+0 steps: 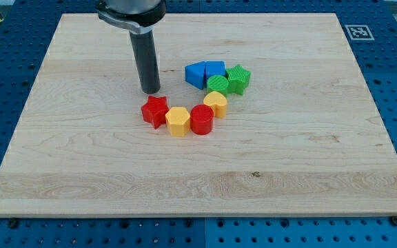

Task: Separate the yellow heart from the group of blocks

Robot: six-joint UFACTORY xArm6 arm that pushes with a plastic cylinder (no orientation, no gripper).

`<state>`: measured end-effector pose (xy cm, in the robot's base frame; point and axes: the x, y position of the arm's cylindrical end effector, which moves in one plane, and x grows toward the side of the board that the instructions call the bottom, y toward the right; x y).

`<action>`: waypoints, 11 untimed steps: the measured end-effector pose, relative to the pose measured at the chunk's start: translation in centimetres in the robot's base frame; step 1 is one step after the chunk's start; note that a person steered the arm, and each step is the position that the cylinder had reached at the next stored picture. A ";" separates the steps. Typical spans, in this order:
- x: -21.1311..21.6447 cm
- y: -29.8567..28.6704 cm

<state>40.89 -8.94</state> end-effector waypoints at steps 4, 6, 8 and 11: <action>1.8 7.5; 3.8 8.7; 5.8 16.5; 6.4 23.7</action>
